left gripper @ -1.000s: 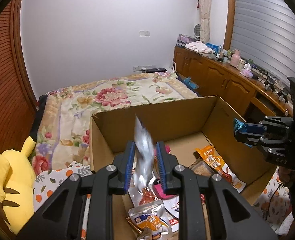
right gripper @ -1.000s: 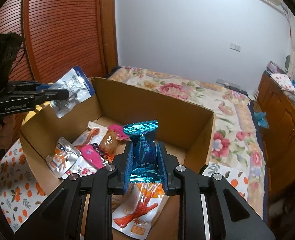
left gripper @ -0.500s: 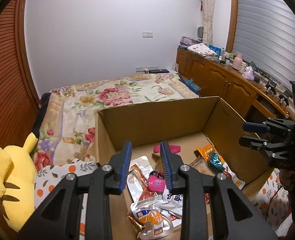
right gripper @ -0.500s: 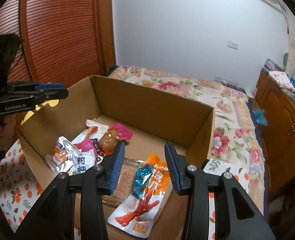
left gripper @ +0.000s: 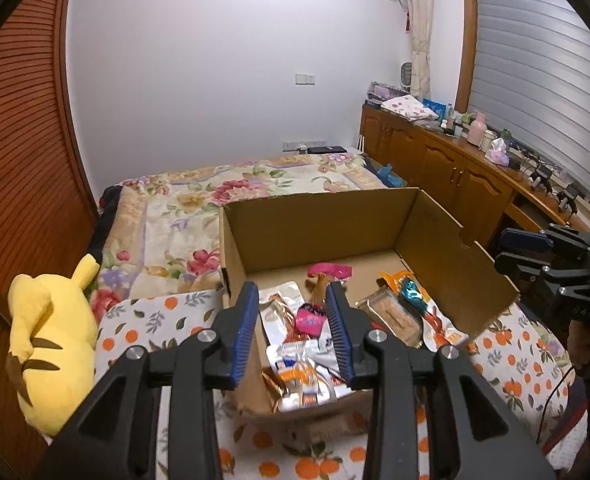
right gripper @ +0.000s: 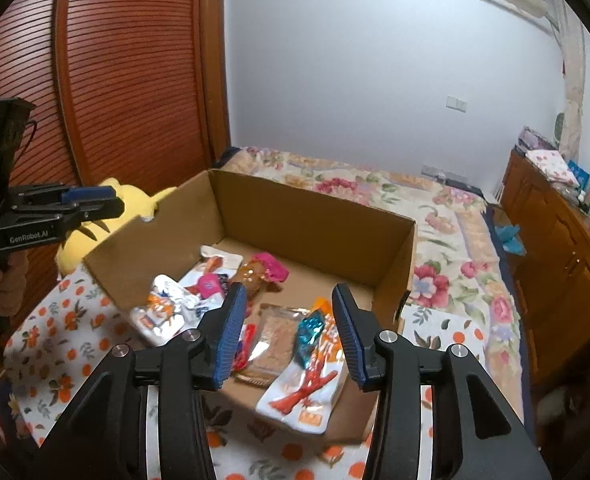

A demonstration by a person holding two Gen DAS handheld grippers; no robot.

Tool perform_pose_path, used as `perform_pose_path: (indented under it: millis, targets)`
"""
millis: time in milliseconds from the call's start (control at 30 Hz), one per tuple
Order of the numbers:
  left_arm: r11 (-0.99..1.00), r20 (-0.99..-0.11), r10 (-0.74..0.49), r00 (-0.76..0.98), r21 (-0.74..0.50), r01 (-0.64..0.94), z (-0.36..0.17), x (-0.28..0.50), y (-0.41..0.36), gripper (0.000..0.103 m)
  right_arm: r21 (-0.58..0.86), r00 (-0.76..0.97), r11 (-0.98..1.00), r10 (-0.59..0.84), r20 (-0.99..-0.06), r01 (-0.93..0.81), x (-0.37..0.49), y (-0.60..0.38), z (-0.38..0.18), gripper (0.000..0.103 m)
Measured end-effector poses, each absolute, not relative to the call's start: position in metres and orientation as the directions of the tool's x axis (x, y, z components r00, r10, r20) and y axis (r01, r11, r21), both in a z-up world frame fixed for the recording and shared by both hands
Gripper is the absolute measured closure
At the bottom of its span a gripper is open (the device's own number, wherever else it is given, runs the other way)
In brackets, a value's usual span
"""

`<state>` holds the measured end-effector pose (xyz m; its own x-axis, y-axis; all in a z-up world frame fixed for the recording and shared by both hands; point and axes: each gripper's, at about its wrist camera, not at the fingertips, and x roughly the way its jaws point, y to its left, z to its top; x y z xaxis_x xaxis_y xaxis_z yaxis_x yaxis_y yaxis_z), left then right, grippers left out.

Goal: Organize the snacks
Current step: 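Open both tools to release the snacks into the box and withdraw, then lower the left tool to the small white packet on the sheet and grasp it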

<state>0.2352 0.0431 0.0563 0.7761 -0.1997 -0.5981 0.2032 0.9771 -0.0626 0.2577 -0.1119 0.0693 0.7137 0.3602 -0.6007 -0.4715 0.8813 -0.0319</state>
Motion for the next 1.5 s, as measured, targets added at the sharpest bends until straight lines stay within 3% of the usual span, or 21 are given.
perform_pose_path:
  millis: [467, 800, 967, 1133, 1500]
  targets:
    - [0.983, -0.599, -0.164, 0.784, -0.034, 0.18, 0.055, 0.181, 0.039, 0.058, -0.018, 0.731, 0.895, 0.353, -0.583, -0.446, 0.201, -0.115, 0.073, 0.054]
    - [0.982, -0.619, -0.172, 0.767, -0.048, 0.181, 0.031, 0.166, 0.035, 0.054, 0.017, 0.741, 0.925, 0.315, -0.592, -0.38, 0.184, -0.122, 0.05, 0.044]
    - [0.98, -0.63, -0.185, 0.754, -0.063, 0.187, 0.014, 0.164, 0.034, 0.034, 0.034, 0.745, 0.934, 0.304, -0.593, -0.354, 0.181, -0.127, 0.043, 0.038]
    - [0.981, -0.662, -0.18, 0.727, -0.065, 0.183, -0.013, 0.17, 0.028, 0.033, 0.041, 0.741, 0.942, 0.288, -0.606, -0.333, 0.181, -0.129, 0.03, 0.032]
    - [0.977, -0.733, -0.194, 0.652, -0.082, 0.198, -0.059, 0.192, 0.009, 0.033, 0.06, 0.706, 0.939, 0.295, -0.644, -0.338, 0.188, -0.128, -0.008, 0.031]
